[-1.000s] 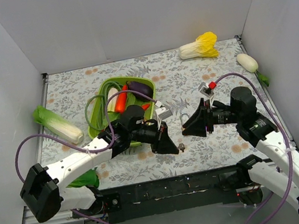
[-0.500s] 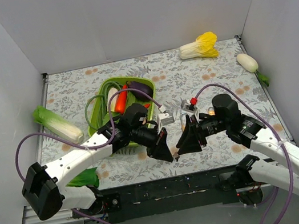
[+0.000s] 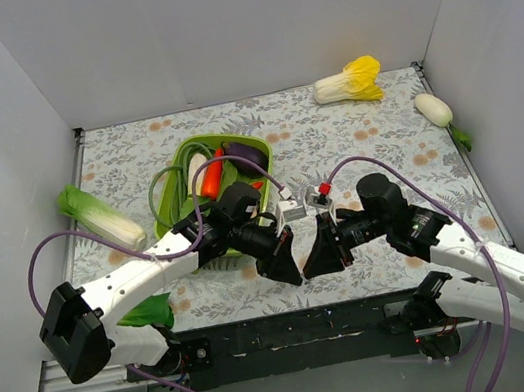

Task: Unlock with the key

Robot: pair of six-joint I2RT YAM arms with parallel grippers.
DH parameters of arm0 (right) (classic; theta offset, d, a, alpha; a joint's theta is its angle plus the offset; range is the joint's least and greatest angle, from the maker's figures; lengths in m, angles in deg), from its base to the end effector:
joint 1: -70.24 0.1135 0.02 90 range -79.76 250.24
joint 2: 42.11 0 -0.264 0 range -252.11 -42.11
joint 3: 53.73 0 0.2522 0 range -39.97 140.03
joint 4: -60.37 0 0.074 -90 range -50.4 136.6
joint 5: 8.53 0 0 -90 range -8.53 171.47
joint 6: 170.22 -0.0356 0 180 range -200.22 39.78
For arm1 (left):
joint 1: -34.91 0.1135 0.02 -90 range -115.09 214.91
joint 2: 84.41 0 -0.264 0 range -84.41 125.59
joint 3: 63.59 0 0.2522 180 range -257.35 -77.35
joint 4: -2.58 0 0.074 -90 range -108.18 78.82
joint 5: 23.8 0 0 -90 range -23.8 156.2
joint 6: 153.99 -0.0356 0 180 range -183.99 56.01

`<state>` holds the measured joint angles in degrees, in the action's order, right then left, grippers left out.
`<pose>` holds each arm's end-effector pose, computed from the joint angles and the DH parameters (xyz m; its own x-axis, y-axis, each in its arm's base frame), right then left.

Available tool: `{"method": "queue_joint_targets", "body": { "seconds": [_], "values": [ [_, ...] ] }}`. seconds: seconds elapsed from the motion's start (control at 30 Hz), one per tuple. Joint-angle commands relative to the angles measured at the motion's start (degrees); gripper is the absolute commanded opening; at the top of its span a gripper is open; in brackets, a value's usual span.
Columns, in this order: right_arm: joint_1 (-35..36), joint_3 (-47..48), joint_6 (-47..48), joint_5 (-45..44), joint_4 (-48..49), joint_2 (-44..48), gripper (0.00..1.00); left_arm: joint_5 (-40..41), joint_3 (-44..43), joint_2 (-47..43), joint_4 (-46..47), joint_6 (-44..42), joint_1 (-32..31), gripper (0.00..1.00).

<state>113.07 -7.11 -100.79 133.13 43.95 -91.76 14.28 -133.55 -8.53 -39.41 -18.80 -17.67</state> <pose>0.1215 0.1507 0.2694 -0.5674 -0.2288 -0.7911 -0.8168 0.0347 0.5758 0.1423 -0.2321 0.2723 -0.8928 0.4468 -0.0580 0.2513 0.3869 -0.8872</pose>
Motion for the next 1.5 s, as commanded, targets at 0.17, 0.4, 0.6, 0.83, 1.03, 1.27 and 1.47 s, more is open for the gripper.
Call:
{"method": "queue_joint_targets", "body": {
  "seconds": [0.17, 0.4, 0.6, 0.83, 1.03, 1.27, 1.47],
  "values": [
    [0.94, -0.61, 0.19, 0.02, 2.75, 0.08, 0.09, 1.91, -1.19, -1.26, 1.16, -0.98, 0.19, 0.0],
    [1.12, -0.34, 2.29, 1.16, -2.0, 0.17, 0.21, 1.21, -1.89, -1.08, 0.55, -1.68, 0.19, 0.0],
    [1.2, 0.01, 3.35, -1.47, -3.58, 1.13, 0.48, 0.59, -2.15, -0.55, -0.42, -2.12, 0.19, 0.0],
    [1.12, 1.77, 3.79, -4.37, -3.41, 3.42, 0.55, -1.25, -2.33, -0.47, -2.0, -2.47, 0.19, 0.0],
    [1.12, 2.65, 4.49, -4.99, -3.06, 2.72, 0.57, -1.87, -2.5, -0.55, -2.88, -2.83, 0.19, 0.0],
    [1.47, 3.0, 3.18, -2.88, 1.25, 1.57, 0.56, -2.75, -2.16, -0.03, -3.06, -3.0, 0.19, 0.0],
    [1.82, 2.56, 3.35, -1.21, 1.34, 0.78, 0.48, -3.01, -2.59, 0.5, -3.06, -3.18, 0.19, 0.0]
  ]
}}
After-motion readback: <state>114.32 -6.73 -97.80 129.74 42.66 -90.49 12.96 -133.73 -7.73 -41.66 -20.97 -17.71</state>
